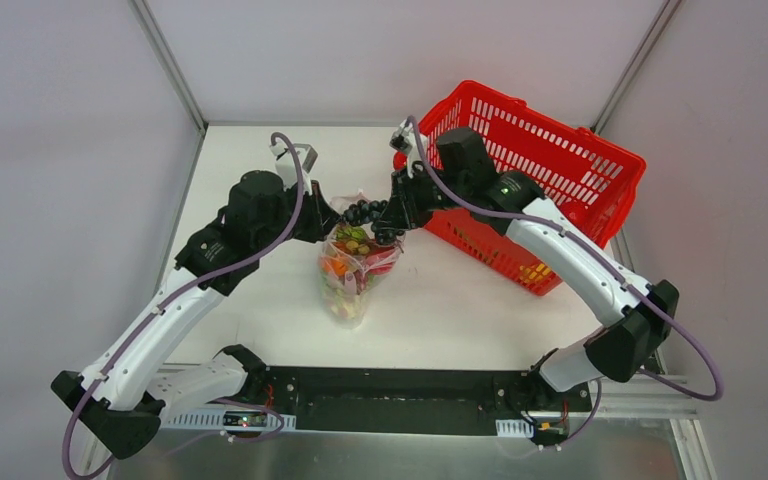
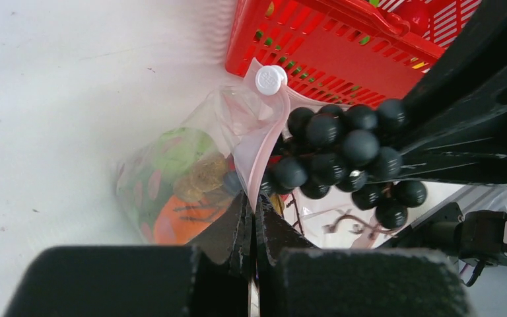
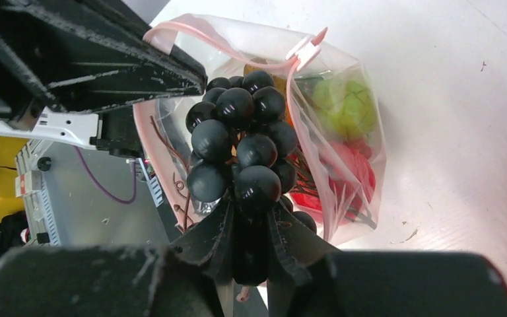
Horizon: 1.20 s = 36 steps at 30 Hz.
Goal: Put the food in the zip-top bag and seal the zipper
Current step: Place the fake fruit in the zipper food storage bag.
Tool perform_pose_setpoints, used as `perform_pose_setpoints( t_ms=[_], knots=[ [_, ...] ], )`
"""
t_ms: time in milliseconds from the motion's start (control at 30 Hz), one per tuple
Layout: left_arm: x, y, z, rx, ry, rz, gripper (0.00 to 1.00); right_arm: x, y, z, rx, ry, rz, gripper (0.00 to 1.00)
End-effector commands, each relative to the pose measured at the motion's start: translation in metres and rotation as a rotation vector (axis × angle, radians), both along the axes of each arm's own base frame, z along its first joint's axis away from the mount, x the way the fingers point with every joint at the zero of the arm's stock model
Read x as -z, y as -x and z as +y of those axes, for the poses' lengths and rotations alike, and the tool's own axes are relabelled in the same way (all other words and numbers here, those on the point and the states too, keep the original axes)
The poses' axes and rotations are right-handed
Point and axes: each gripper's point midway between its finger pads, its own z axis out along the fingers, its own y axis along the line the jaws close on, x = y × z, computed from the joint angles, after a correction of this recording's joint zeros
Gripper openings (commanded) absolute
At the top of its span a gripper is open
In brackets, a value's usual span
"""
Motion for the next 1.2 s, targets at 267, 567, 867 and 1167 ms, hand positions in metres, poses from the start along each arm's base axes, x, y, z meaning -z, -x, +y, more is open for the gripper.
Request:
perform_pose_setpoints(
  t_ms=[267, 567, 867, 1167],
  knots=[
    [-0.029, 0.003, -0.023, 0.094, 0.098, -0.025, 0.00, -0.002, -0.046, 0.030, 0.307, 0.137, -0.080, 0.08],
    [-0.034, 0.004, -0.013, 0.050, 0.111, -0.066, 0.00, 0.021, -0.036, 0.046, 0.299, 0.158, -0.124, 0.14],
    [-0.041, 0.003, 0.004, -0.024, 0.111, -0.114, 0.00, 0.003, -0.020, 0.036, 0.210, 0.122, -0.190, 0.53],
    [-0.040, 0.002, 0.004, -0.026, 0.102, -0.114, 0.00, -0.074, 0.011, 0.014, 0.197, -0.193, -0.323, 0.75]
  ],
)
